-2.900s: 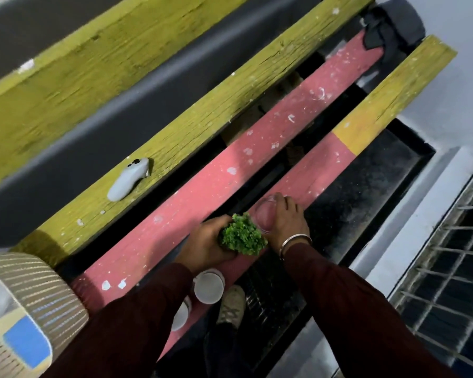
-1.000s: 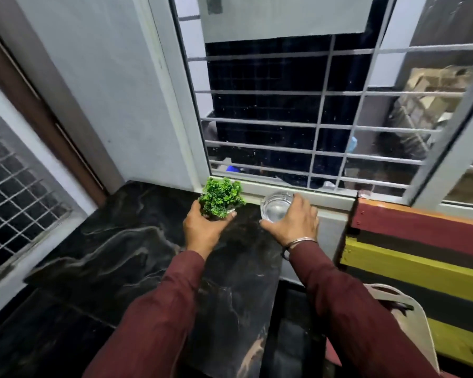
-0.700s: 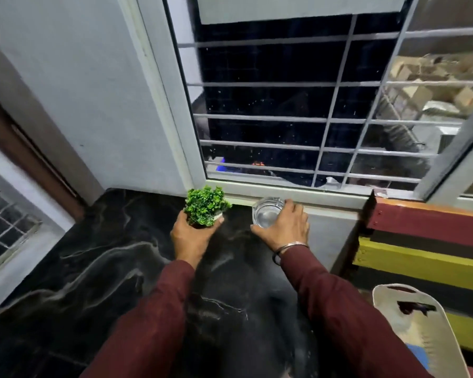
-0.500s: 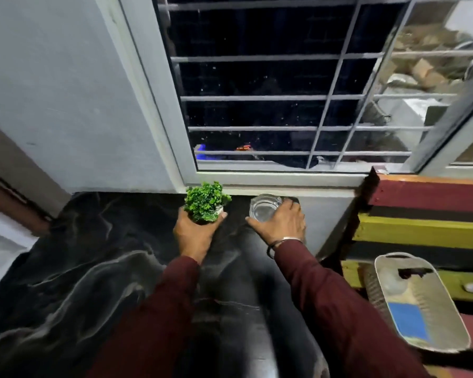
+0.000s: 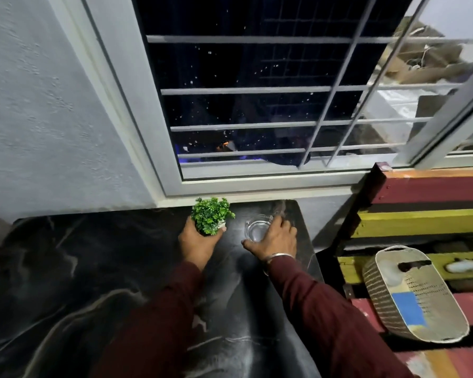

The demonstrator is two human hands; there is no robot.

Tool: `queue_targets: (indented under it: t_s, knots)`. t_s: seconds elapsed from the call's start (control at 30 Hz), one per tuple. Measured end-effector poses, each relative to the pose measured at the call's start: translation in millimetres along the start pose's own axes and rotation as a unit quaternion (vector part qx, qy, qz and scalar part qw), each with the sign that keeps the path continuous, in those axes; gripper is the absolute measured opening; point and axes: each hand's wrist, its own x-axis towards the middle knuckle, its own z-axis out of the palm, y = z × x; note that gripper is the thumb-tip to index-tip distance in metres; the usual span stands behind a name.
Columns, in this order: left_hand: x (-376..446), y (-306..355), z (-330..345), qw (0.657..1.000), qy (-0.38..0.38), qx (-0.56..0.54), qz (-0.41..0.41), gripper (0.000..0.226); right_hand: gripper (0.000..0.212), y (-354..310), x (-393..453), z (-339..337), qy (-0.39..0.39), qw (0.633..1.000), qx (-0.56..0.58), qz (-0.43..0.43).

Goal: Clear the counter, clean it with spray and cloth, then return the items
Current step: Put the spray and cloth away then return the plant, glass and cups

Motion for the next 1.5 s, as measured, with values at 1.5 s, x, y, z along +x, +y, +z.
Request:
queue_targets:
  t_s: [1.5]
  knots:
    - [-20,31,-38,0.893,0.024,0.36,0.27,0.083,0.105,17,21,-20,0.088,0.974,-0.102,-0.18]
